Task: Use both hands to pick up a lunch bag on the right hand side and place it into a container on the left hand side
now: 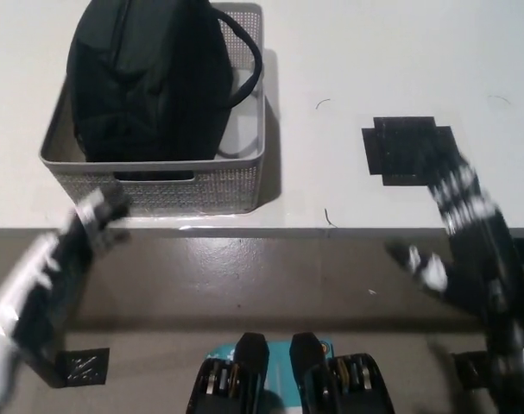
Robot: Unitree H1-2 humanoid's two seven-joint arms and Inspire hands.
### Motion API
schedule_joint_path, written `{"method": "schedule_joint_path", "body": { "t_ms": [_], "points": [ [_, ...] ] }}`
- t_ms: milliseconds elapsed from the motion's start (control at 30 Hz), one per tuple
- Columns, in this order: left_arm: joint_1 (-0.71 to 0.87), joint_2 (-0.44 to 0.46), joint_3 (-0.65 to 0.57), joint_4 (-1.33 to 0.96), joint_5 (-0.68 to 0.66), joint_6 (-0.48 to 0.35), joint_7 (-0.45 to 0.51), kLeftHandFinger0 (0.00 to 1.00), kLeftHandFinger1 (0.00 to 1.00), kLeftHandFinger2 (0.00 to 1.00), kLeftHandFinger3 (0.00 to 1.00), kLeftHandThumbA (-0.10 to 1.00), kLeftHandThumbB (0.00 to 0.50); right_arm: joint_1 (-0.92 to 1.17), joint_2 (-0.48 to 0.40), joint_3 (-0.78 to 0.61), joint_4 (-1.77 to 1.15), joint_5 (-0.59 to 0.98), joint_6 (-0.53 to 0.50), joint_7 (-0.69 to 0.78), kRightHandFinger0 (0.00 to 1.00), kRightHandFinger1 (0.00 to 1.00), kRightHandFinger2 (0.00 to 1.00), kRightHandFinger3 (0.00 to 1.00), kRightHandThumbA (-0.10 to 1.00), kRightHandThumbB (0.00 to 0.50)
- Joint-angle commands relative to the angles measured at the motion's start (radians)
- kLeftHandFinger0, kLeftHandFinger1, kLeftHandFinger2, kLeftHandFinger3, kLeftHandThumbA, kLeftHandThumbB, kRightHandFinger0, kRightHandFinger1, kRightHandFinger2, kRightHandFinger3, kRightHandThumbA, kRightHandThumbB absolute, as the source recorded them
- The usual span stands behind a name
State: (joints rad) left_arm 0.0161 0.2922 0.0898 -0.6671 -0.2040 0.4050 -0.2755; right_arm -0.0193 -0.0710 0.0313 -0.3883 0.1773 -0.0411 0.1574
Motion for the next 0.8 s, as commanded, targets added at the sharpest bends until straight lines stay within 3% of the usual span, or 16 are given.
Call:
{"method": "schedule_joint_path", "body": {
  "t_ms": [0,100,167,300,367,433,500,600,667,767],
  "points": [
    [0.097,-0.058,-0.035,-0.017,0.02,-0.215,0.007,1.0,1.0,1.0,1.0,1.0,0.191,0.092,0.03,0.027,-0.054,0.076,-0.145,0.035,1.0,1.0,1.0,1.0,1.0,0.324],
    [0.172,-0.094,-0.06,0.031,0.032,-0.338,-0.017,1.0,1.0,1.0,1.0,1.0,0.196,0.166,0.039,0.055,-0.021,0.095,-0.173,0.057,1.0,1.0,1.0,1.0,1.0,0.332],
    [0.199,-0.105,-0.062,0.044,0.011,-0.359,-0.029,1.0,1.0,1.0,1.0,1.0,0.205,0.184,0.038,0.065,-0.002,0.105,-0.186,0.07,1.0,1.0,1.0,1.0,1.0,0.321],
    [0.291,-0.146,-0.06,0.121,-0.036,-0.461,-0.041,1.0,1.0,1.0,1.0,1.0,0.175,0.231,0.059,0.082,0.094,0.093,-0.224,0.071,1.0,1.0,1.0,1.0,1.0,0.313],
    [0.315,-0.158,-0.058,0.166,-0.034,-0.502,-0.04,1.0,1.0,1.0,1.0,1.0,0.181,0.237,0.069,0.087,0.152,0.086,-0.249,0.074,1.0,1.0,1.0,1.0,1.0,0.3],
    [0.323,-0.156,-0.059,0.228,-0.029,-0.568,-0.055,1.0,1.0,1.0,1.0,1.0,0.19,0.238,0.08,0.089,0.201,0.093,-0.237,0.074,1.0,1.0,1.0,1.0,1.0,0.319],
    [0.323,-0.144,-0.066,0.316,-0.034,-0.618,-0.086,1.0,1.0,1.0,1.0,1.0,0.229,0.225,0.084,0.093,0.297,0.089,-0.295,0.095,1.0,1.0,1.0,1.0,1.0,0.286],
    [0.322,-0.14,-0.074,0.403,-0.011,-0.645,-0.085,1.0,1.0,1.0,1.0,1.0,0.276,0.212,0.077,0.098,0.407,0.04,-0.343,0.093,1.0,1.0,1.0,1.0,1.0,0.317],
    [0.316,-0.142,-0.076,0.462,0.01,-0.673,-0.075,1.0,1.0,1.0,1.0,1.0,0.246,0.199,0.071,0.095,0.472,0.002,-0.366,0.079,1.0,1.0,1.0,1.0,1.0,0.33],
    [0.301,-0.141,-0.078,0.536,0.032,-0.706,-0.063,1.0,1.0,1.0,1.0,1.0,0.243,0.174,0.062,0.087,0.545,-0.023,-0.377,0.063,1.0,1.0,1.0,1.0,1.0,0.315]
  ]
}}
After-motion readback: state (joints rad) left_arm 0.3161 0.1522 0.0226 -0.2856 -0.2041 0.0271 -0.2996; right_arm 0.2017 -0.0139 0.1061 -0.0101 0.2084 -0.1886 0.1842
